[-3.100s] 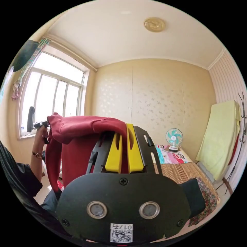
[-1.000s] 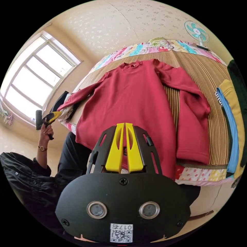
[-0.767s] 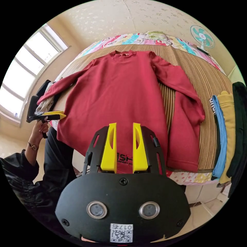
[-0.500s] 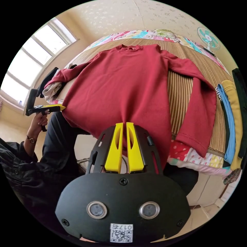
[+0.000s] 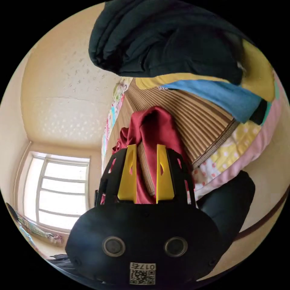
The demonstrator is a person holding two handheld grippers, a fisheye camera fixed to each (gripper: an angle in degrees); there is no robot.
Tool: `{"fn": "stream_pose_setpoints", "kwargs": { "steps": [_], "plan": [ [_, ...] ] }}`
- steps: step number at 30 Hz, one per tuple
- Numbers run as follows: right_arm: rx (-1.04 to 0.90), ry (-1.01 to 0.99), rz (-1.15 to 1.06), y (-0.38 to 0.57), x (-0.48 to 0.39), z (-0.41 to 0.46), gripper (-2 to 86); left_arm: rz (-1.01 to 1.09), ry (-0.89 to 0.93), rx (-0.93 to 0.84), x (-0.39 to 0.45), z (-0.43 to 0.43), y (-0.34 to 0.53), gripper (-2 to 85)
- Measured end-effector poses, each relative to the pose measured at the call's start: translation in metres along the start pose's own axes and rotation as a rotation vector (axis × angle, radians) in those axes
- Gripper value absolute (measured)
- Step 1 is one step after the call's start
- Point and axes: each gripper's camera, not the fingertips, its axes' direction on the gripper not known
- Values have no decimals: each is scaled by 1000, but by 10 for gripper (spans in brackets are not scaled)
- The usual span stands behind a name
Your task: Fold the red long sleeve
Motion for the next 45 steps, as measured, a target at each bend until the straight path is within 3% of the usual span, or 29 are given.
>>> {"fn": "stream_pose_setpoints", "kwargs": {
  "steps": [2, 7, 9, 11, 13, 15, 18, 20, 21, 23, 25, 32, 37, 41, 45],
  "plan": [
    [-73, 298, -102, -1, -12, 17, 104, 13, 12, 24, 10, 0, 4, 45],
    [-304, 621, -568, 11, -69, 27, 48, -9, 82, -6, 15, 12, 7, 45],
    [-136, 793, -681, 19, -101, -13, 41, -20, 134, -10, 14, 11, 7, 45],
    [178, 966, -784, 41, -136, -73, 38, -29, 177, 13, 14, 4, 7, 42],
    [363, 970, -762, 58, -137, -108, 38, -43, 186, 31, 13, 0, 7, 41],
    [393, 891, -655, 63, -109, -129, 39, -55, 204, 42, 12, -2, 7, 40],
    [184, 685, -271, 51, -10, -142, 44, -75, 248, 38, 11, 1, 8, 41],
    [114, 361, 64, 59, 82, -162, 56, -82, 275, 34, 13, 1, 10, 41],
    [120, 262, 123, 62, 100, -168, 61, -81, 278, 31, 14, 1, 10, 41],
    [177, -136, 221, 70, 146, -186, 81, -79, 270, 19, 18, -1, 13, 41],
    [207, -285, 251, 64, 160, -191, 88, -74, 265, 10, 20, -2, 13, 42],
    [341, -513, 539, 10, 220, -194, 91, -73, 304, 28, 36, -8, 7, 49],
    [268, -546, 739, -4, 245, -197, 63, -74, 286, 52, 46, -21, 12, 49],
    [258, -500, 737, 4, 242, -207, 80, -101, 274, 66, 40, -31, 24, 49],
    [258, -590, 807, -5, 273, -196, 87, -165, 270, 81, 29, -36, 32, 49]
  ]
}}
